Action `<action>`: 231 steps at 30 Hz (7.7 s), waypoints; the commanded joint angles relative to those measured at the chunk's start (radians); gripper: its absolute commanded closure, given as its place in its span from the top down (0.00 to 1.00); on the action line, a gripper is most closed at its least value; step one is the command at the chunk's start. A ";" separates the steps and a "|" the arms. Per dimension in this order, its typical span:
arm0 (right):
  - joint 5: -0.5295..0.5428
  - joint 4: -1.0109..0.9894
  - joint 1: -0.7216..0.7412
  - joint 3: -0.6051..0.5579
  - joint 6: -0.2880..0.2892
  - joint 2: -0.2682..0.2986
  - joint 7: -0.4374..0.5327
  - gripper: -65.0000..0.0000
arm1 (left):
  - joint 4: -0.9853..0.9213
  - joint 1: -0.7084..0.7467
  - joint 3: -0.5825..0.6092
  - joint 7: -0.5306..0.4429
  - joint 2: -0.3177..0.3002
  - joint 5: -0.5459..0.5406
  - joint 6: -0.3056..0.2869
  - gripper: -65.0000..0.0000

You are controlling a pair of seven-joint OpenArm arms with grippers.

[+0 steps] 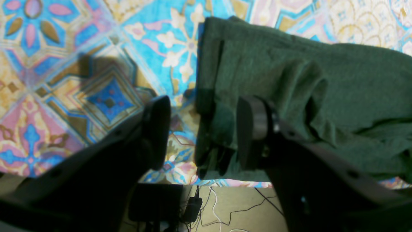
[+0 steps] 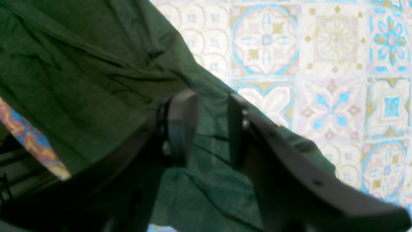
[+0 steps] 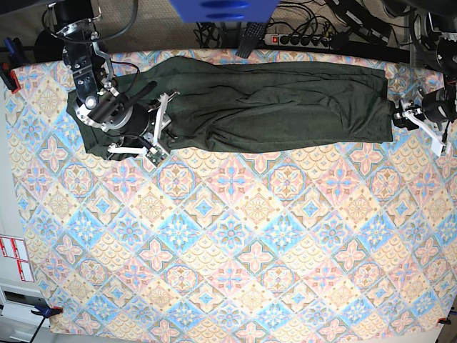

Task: Fold the T-shirt properly
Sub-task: 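Grasp the strip's end with the left gripper, then fold the strip's end over toward the right gripper with the left gripper, then grasp the other end of the strip with the right gripper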

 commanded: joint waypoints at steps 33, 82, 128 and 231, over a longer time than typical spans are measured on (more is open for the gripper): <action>0.007 0.020 0.009 0.003 -0.002 0.006 0.018 0.30 | -0.022 -0.069 0.077 -0.017 0.153 0.382 -0.012 0.50; 0.007 0.034 0.007 0.006 -0.002 0.006 0.012 0.30 | -0.016 -0.128 -0.241 -0.022 0.173 0.382 -0.259 0.00; 0.007 0.035 0.009 0.011 -0.002 0.009 0.018 0.30 | 0.361 -0.096 0.107 0.157 0.666 0.385 -0.138 0.04; 0.405 -0.575 0.032 0.390 0.108 0.083 -0.075 0.49 | 0.401 -0.101 0.155 0.162 0.437 0.320 -0.143 0.22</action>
